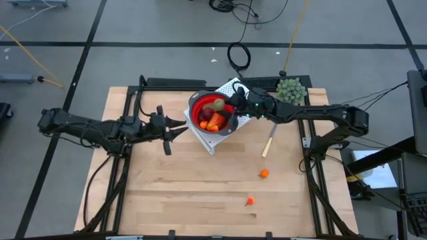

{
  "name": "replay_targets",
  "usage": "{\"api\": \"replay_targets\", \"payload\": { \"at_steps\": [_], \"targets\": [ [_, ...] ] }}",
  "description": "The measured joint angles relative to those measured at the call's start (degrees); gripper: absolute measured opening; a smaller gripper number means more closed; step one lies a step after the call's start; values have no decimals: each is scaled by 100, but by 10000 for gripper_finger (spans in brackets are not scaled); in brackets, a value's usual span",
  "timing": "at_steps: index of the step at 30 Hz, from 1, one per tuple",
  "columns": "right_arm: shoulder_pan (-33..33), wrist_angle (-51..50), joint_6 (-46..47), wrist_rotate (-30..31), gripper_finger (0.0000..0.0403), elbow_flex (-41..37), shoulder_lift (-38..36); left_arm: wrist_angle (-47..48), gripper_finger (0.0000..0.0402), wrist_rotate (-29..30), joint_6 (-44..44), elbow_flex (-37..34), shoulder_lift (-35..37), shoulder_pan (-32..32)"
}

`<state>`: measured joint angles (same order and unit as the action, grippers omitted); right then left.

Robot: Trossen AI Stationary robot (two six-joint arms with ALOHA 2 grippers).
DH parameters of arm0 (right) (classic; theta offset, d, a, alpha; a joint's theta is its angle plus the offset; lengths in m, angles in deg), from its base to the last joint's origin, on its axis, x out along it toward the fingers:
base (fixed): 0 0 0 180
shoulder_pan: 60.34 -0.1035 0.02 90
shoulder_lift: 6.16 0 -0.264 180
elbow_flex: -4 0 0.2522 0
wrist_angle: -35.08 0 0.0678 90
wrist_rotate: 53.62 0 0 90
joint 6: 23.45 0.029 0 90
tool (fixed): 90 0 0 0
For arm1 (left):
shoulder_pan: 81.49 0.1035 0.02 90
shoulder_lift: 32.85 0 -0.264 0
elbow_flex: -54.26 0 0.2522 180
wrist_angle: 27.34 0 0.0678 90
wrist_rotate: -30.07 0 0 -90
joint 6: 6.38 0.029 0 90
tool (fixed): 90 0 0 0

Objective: Pick & Place Fruit
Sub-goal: Put the kiwi into the red strainer

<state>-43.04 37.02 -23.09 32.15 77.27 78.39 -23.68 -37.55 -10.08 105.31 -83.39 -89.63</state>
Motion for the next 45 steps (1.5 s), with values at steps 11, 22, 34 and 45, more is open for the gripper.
{"api": "replay_targets", "payload": {
  "at_steps": [11,22,34,45],
  "targets": [
    [0,37,-4,31,210,1,150,-550,93,-34,-197,-502,105,-125],
    [0,29,0,131,231,1,131,-639,93,-34,-3,-502,109,-137],
    [0,124,0,128,272,1,131,-638,93,-38,2,-502,107,-136],
    [-9,207,2,103,268,-1,-94,-654,93,-40,-9,-502,107,-136]
  ]
}}
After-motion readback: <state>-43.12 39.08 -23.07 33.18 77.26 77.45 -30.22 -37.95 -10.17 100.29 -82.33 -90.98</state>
